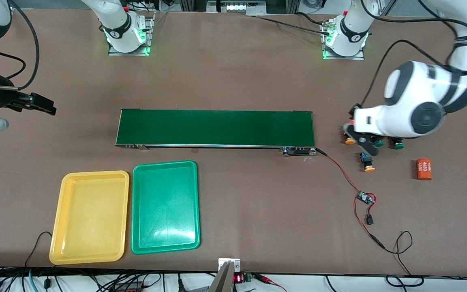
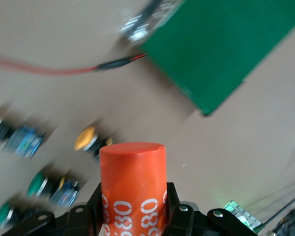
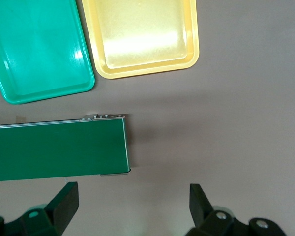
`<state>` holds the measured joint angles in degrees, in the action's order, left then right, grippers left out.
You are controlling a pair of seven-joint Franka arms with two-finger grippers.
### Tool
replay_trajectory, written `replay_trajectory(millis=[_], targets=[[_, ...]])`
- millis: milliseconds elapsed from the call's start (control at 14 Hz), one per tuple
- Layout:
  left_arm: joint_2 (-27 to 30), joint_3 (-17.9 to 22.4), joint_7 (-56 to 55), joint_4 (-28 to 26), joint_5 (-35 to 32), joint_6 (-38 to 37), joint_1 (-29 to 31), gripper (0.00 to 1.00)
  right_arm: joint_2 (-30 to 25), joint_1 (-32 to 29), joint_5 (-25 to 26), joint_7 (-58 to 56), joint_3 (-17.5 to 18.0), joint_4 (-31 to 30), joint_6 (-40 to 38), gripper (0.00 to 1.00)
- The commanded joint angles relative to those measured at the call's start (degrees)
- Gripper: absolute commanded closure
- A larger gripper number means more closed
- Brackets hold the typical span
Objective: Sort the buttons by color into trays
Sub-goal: 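Carry the orange cylinder onto the green conveyor belt and release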
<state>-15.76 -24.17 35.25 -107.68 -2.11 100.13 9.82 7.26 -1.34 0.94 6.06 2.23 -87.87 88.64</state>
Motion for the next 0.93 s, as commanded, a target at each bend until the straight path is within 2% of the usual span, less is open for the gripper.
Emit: replay_trajectory(millis=[0, 142, 285, 570, 783, 854], targets=[[-1.6, -5.3, 9.6, -1.7, -0.5, 6.4, 0.6, 0.79, 1.7, 0.0, -0.2, -0.8, 0.0, 1.3, -0.8, 0.00], [-3.2, -7.7, 16.4, -3.8, -0.6, 13.1, 0.1, 0.80, 2.4, -0.1, -0.2, -0.8, 0.0, 1.2, -0.9, 0.00], [-4.3, -7.9, 19.5, -5.3, -0.8, 18.1, -3.2, 0.80, 2.8, -0.1, -0.2, -1.0, 0.0, 1.1, -1.1, 0.00], [-4.6, -8.0, 19.9, -13.9, -4.2, 34.0, -6.0, 0.81, 2.8, -0.1, 0.0, -1.1, 0.0, 0.9, -1.5, 0.00], [-6.4, -8.0, 19.9, -14.3, -7.5, 36.3, -6.0, 0.81, 2.8, -0.1, 0.3, -1.0, 0.0, 0.9, -2.2, 0.00], [-7.1, -8.0, 19.9, -14.4, -7.5, 37.1, -6.0, 0.72, 2.8, -0.1, 0.3, -1.0, 0.0, 0.9, -2.2, 0.00]])
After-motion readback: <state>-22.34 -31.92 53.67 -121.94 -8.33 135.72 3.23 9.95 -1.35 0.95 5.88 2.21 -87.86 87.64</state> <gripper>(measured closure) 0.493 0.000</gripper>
